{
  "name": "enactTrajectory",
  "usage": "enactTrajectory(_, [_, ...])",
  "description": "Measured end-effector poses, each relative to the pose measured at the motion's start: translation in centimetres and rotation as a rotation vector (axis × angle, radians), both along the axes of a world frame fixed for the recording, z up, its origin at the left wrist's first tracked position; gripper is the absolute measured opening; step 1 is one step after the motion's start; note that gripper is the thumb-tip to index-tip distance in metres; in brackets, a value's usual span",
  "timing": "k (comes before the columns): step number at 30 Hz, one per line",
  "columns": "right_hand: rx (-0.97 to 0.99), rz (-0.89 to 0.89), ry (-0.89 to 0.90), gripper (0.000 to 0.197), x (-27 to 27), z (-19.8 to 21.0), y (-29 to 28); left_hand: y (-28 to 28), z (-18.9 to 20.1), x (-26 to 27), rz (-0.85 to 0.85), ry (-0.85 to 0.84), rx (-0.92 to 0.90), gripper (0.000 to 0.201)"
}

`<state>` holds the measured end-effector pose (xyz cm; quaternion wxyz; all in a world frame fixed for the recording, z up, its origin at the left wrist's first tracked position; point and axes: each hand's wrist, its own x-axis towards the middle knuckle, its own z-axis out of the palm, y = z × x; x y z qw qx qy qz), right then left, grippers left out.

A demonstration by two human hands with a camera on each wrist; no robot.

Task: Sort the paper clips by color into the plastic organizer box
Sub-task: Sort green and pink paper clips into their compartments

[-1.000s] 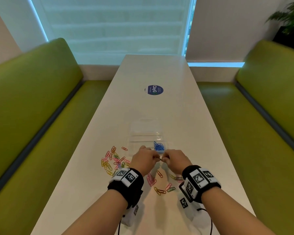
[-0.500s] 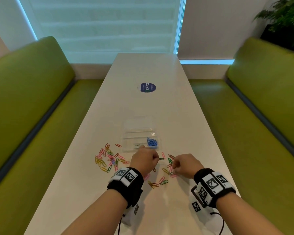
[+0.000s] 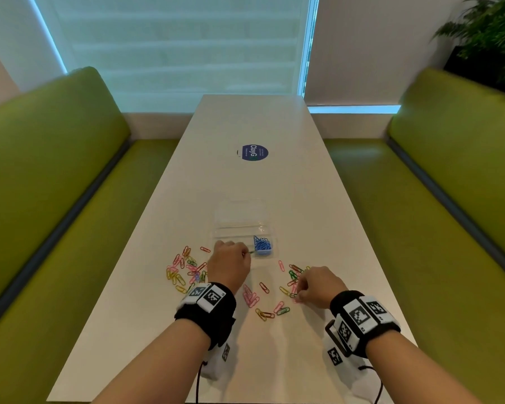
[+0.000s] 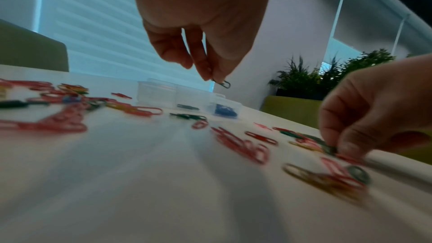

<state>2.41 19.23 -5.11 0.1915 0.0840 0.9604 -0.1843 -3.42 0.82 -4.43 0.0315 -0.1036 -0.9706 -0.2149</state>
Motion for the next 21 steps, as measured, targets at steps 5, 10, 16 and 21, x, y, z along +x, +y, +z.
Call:
enactTrajectory(5, [-0.013, -0.01, -0.015, 0.019, -0.5, 0.2, -0.4, -0.9, 1.0, -1.8, 0.105, 0.012, -0.07, 0.027])
enactTrajectory(10, [-0.034, -0.008, -0.006, 0.016, -0.8, 0.4, -0.4, -1.0, 1.0, -2.6, 0.084, -0.035, -0.131, 0.029])
enactTrajectory(16, [-0.054, -0.004, 0.039, 0.002, -1.5, 0.6, 0.0, -0.8, 0.5, -2.8, 0.053, -0.096, -0.138, 0.031])
enactTrajectory(21, [-0.103, -0.023, 0.078, 0.02, -2.8, 1.0, -0.6, -1.1, 0.4, -2.7, 0.062, -0.086, -0.092, 0.031])
